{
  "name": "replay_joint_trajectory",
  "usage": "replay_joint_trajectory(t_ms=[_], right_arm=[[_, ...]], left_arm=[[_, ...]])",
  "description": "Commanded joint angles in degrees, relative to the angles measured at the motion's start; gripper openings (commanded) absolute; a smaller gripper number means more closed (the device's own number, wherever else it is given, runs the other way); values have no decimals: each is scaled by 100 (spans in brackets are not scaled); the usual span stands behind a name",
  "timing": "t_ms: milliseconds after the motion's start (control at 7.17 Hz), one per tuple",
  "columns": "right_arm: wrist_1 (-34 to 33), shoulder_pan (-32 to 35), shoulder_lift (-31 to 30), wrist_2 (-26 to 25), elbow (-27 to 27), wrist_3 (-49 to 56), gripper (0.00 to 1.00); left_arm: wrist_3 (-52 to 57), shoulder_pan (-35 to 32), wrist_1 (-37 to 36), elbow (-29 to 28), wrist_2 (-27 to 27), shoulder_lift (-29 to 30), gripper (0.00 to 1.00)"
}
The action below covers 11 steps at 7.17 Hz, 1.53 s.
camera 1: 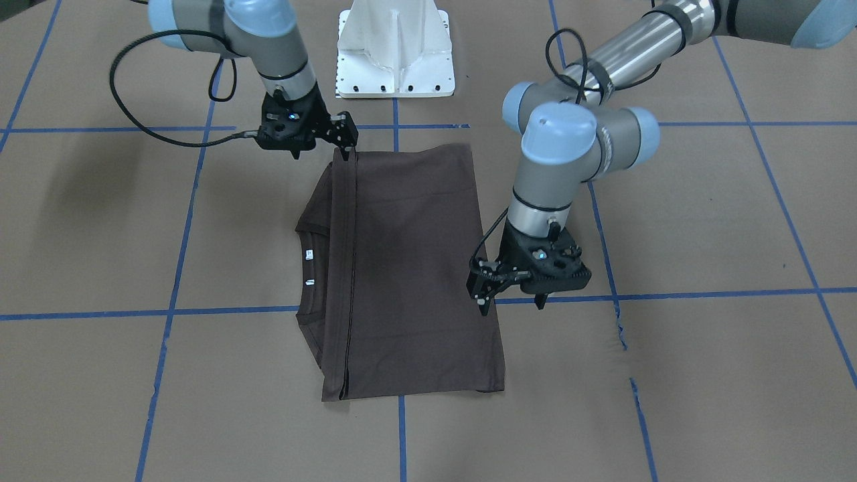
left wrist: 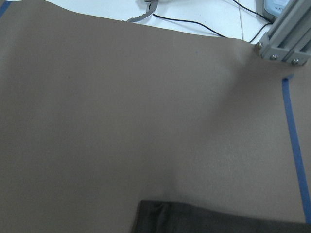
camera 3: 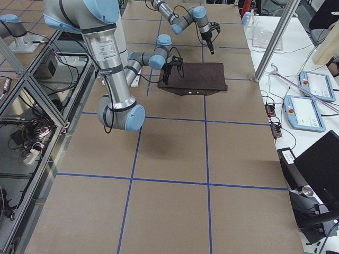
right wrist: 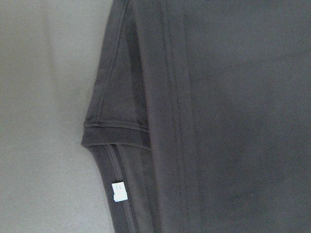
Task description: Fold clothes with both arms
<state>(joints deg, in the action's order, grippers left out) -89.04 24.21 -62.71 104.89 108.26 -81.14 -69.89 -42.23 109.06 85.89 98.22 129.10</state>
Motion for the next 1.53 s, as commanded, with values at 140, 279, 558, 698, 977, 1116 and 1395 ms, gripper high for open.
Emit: replay_joint_trajectory(t_ms=[140, 279, 558, 698, 977, 1116, 1395], right_arm=[[-114, -109, 732, 23, -1086, 36, 100], [-410, -187, 855, 40, -1175, 36, 100], [-878, -310, 936, 49, -1176, 54, 100], [-896, -346, 901, 58, -1185, 80, 100], [-1097, -364, 909, 67, -1167, 124, 100], [-1168, -355, 900, 58, -1167, 194, 100], [-1422, -303, 900, 41, -1106, 343, 100]], left_arm=[[36, 30, -272, 578, 92, -280, 100], [36, 22, -254, 570, 92, -280, 100], [36, 30, -237, 578, 92, -324, 100], [36, 30, -245, 578, 92, -324, 100], [19, 30, -245, 587, 92, -324, 100], [2, 30, -245, 587, 92, -315, 100], [-16, 30, -237, 587, 92, -307, 100]])
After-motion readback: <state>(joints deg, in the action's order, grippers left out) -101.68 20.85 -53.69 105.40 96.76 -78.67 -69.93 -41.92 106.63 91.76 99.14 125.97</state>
